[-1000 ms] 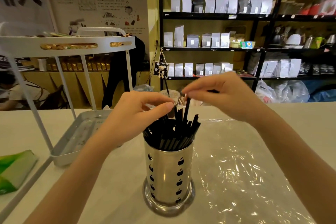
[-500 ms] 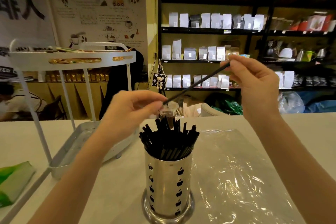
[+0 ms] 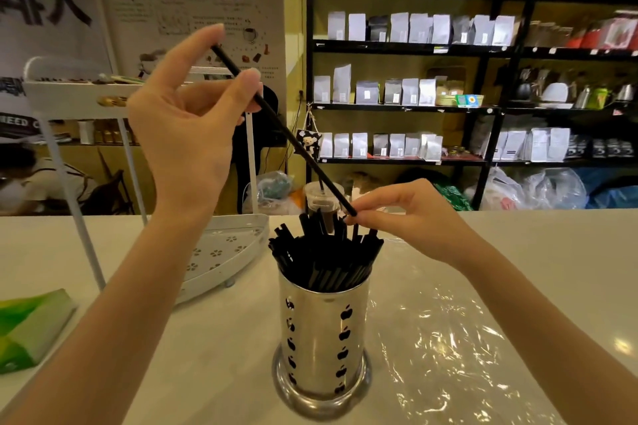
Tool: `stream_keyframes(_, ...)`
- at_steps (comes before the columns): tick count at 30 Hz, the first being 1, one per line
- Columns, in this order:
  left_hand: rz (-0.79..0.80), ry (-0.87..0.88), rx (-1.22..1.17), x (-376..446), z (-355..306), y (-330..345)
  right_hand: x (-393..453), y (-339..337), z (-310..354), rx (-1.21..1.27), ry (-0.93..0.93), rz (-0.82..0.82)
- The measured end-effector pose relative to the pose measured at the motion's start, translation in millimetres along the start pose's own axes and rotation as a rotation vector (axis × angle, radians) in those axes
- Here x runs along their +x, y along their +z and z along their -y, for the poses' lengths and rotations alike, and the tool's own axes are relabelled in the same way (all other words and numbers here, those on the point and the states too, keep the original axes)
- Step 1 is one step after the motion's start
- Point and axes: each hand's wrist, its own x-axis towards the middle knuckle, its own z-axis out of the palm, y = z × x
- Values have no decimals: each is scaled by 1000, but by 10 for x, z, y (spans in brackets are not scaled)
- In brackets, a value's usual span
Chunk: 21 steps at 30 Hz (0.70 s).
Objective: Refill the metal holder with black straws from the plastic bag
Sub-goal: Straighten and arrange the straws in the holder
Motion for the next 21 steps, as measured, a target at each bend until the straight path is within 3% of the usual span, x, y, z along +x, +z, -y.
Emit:
stream_keyframes(6, 289, 99, 181, -145, 46, -5, -89, -47, -22, 80, 9, -84)
stream_keyframes(9, 599, 17, 271, -279, 63, 13, -147, -45, -13, 156, 18, -70)
stream_keyframes(13, 825, -85, 331, -456, 179, 34, -254, -12, -20, 170, 47, 11)
stream_keyframes(17, 958, -195, 322, -537, 248, -8, -322, -47, 4, 120, 26, 0)
stream_keyframes(21, 891, -321, 171, -587, 231, -34, -387, -74, -4, 102, 16, 17)
